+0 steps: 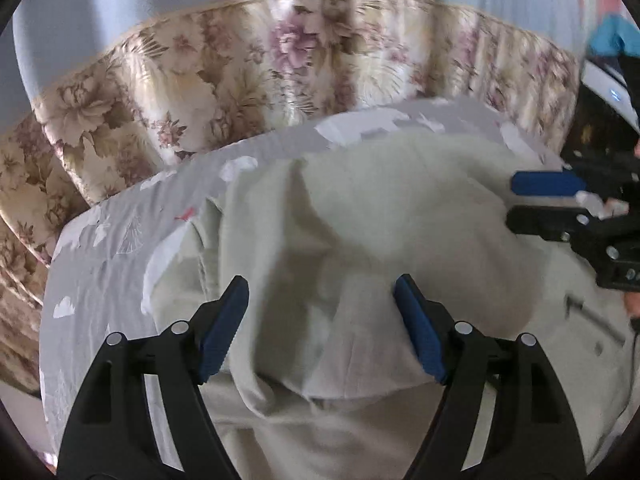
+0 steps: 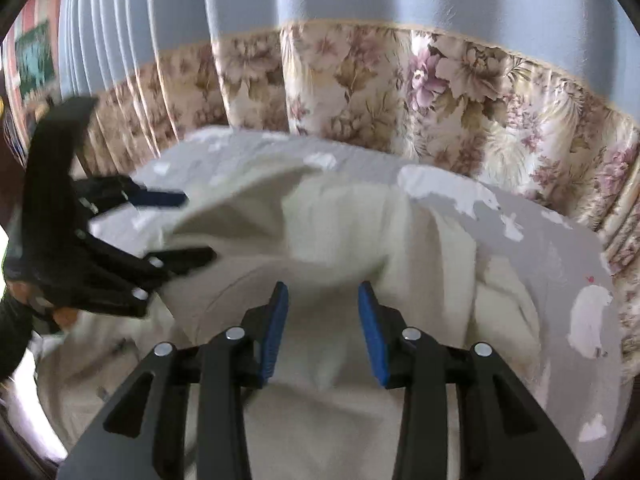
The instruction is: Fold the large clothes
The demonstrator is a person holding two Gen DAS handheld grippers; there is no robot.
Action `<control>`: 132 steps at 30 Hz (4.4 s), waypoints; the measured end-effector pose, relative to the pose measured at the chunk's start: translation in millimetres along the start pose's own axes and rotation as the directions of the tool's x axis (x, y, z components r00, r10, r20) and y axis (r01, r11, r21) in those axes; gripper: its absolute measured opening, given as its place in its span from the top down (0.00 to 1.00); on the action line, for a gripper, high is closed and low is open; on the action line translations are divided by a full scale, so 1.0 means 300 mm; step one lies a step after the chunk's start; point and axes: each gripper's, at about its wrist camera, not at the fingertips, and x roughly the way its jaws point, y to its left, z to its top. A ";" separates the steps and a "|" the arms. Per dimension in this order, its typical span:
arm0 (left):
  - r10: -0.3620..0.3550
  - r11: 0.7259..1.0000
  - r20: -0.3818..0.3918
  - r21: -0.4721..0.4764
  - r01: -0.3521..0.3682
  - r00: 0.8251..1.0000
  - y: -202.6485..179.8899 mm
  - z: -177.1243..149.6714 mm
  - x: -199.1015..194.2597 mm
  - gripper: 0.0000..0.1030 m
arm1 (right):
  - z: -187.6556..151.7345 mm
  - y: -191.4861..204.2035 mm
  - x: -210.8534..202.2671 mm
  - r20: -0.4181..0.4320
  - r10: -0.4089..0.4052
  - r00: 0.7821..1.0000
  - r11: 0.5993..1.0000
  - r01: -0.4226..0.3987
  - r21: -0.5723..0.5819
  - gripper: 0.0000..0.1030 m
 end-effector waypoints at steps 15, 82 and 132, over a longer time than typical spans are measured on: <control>0.159 0.962 -0.104 -0.208 -0.178 0.982 -0.066 -0.179 0.143 0.12 | -0.202 -0.083 0.130 -0.102 -0.120 0.988 0.988 0.129 0.088 0.67; 0.097 0.991 -0.134 -0.075 -0.108 0.986 0.133 -0.145 0.167 0.04 | -0.100 -0.238 0.185 -0.166 -0.173 0.971 0.984 0.165 -0.061 0.25; 0.307 0.882 0.010 -0.379 -0.281 0.952 0.135 -0.525 -0.378 0.03 | -0.545 -0.322 -0.564 0.191 -0.382 0.904 0.789 0.212 0.576 0.02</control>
